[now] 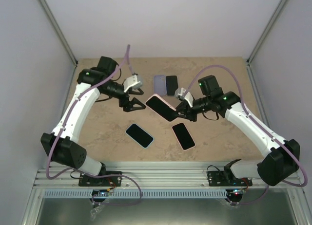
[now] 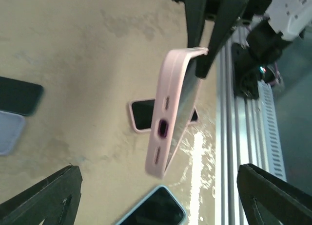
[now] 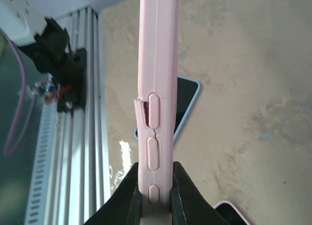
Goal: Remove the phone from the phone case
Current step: Pick up the phone at the center of the board.
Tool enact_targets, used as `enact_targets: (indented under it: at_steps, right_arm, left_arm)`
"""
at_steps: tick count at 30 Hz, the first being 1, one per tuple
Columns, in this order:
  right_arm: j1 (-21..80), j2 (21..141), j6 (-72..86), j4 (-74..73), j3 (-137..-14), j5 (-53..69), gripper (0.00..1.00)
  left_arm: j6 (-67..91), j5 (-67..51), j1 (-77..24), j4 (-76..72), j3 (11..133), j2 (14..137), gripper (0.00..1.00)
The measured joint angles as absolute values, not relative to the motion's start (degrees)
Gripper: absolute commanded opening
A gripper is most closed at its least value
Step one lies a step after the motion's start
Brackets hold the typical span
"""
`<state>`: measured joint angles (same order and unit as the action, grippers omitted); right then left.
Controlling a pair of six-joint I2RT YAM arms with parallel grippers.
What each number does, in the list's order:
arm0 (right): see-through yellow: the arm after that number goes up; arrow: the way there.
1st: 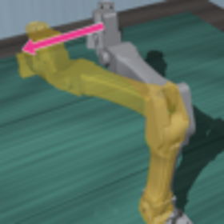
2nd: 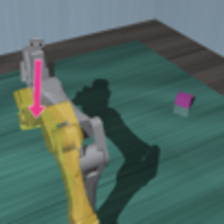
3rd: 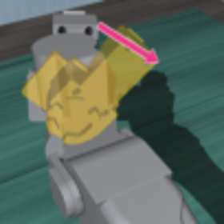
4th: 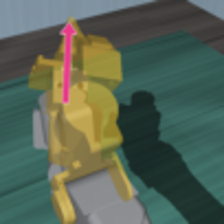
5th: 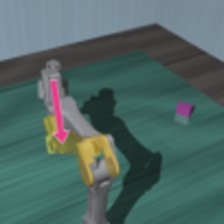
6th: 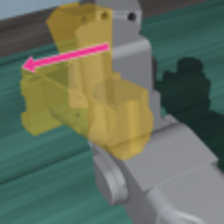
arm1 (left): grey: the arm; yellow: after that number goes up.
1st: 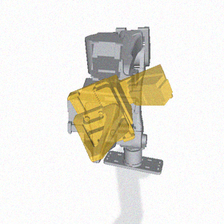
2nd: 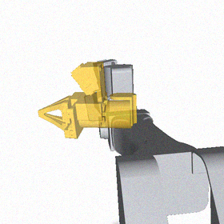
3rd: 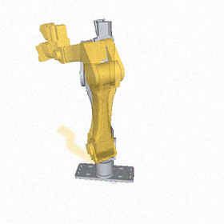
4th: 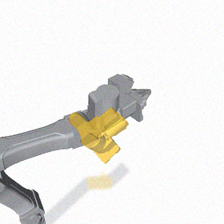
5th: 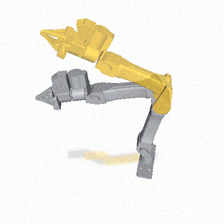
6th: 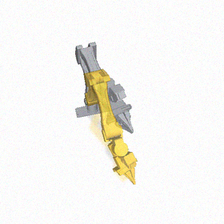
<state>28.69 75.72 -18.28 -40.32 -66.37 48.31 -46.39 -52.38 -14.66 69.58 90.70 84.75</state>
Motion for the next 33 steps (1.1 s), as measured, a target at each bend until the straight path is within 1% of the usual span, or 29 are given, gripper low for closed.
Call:
enact_targets:
  at_steps: [4,8,15,21,25,28,30,31,33]
  right_arm:
    - [31.9,75.7,-22.9,-43.5,-66.4,42.5,0.01]
    - [35.1,75.7,-26.4,-46.2,-66.4,38.0,0.01]
    - [36.6,77.4,-29.3,-48.8,-66.4,35.3,0.01]
    - [38.1,78.5,-30.0,-49.8,-66.4,34.3,0.01]
    - [38.3,79.0,-30.0,-50.3,-67.3,34.3,0.01]
    - [38.3,79.6,-30.0,-50.4,-68.4,34.5,0.0]
    - [38.3,79.7,-30.0,-50.5,-68.9,34.5,0.01]
    - [38.3,79.8,-30.0,-50.6,-69.0,34.5,0.01]
    - [38.3,79.9,-30.2,-51.1,-69.4,34.6,0.02]
  left_arm:
    - [-50.6,-49.6,-18.1,73.8,90.7,86.1,0.84]
    - [-52.1,-48.4,-19.6,75.1,91.2,86.6,0.79]
    - [-52.7,-45.2,-25.3,75.0,90.7,87.9,0.73]
    - [-52.8,-42.9,-26.6,74.4,90.3,88.0,0.6]
    - [-53.9,-41.6,-27.9,74.7,90.1,88.8,0.48]
    - [-54.8,-40.8,-29.2,75.2,89.0,89.3,0.36]
    - [-55.4,-40.4,-29.6,75.6,88.5,89.5,0.19]
    - [-55.7,-40.3,-29.6,75.7,88.3,89.6,0.12]
    - [-56.1,-40.0,-29.6,75.7,88.2,89.6,0.02]
